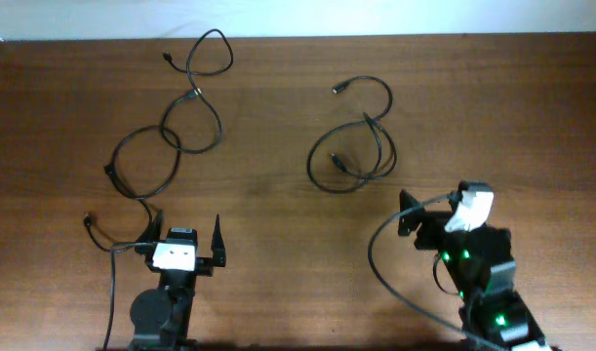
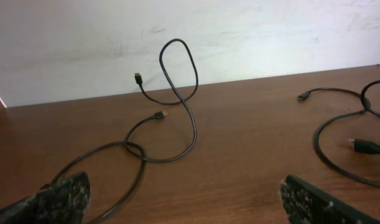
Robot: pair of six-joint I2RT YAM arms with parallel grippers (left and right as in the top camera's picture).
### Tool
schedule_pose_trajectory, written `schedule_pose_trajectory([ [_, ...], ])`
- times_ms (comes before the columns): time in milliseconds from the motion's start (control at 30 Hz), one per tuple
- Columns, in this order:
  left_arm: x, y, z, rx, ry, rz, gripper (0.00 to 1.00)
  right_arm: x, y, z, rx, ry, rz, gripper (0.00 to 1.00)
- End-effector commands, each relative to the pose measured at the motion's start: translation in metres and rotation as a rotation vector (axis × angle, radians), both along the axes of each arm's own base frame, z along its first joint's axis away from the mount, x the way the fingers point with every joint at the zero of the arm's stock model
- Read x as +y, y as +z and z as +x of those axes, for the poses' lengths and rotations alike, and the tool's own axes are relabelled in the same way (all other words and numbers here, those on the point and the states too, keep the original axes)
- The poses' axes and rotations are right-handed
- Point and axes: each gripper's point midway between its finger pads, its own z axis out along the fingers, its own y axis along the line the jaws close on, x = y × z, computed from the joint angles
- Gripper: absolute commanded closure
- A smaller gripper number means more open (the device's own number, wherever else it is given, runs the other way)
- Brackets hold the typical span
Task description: Untangle cables
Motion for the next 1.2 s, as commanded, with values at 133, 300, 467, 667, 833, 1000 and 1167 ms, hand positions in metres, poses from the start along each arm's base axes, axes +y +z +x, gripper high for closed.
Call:
schedule_pose_trajectory([
  [133,0.002,-0.002,0.000,0.003,0.010,0.010,0.01,-0.015,0.003,-0.018,-0.113,-0.040,0.038,0.01],
  [300,0.002,-0.002,0.000,0.003,0.010,0.010,0.01,-0.021,-0.019,-0.026,-0.126,-0.057,0.040,0.01],
  [467,0.002,-0.002,0.000,0.003,0.010,0.010,0.01,-0.026,-0.028,-0.032,-0.164,-0.073,0.035,0.01],
  [667,0.002,-0.002,0.000,0.003,0.010,0.010,0.01,-0.043,-0.007,-0.033,-0.261,-0.129,0.009,0.01],
  [833,0.002,-0.002,0.000,0.003,0.010,0.010,0.01,-0.036,0.003,-0.037,-0.330,-0.021,-0.133,0.01],
  [1000,0.002,-0.002,0.000,0.003,0.010,0.010,0.01,-0.035,0.003,-0.038,-0.347,0.014,-0.202,0.01],
  [1167,0.002,-0.002,0.000,0.003,0.010,0.010,0.01,-0.024,0.005,-0.040,-0.385,0.108,-0.305,0.01],
])
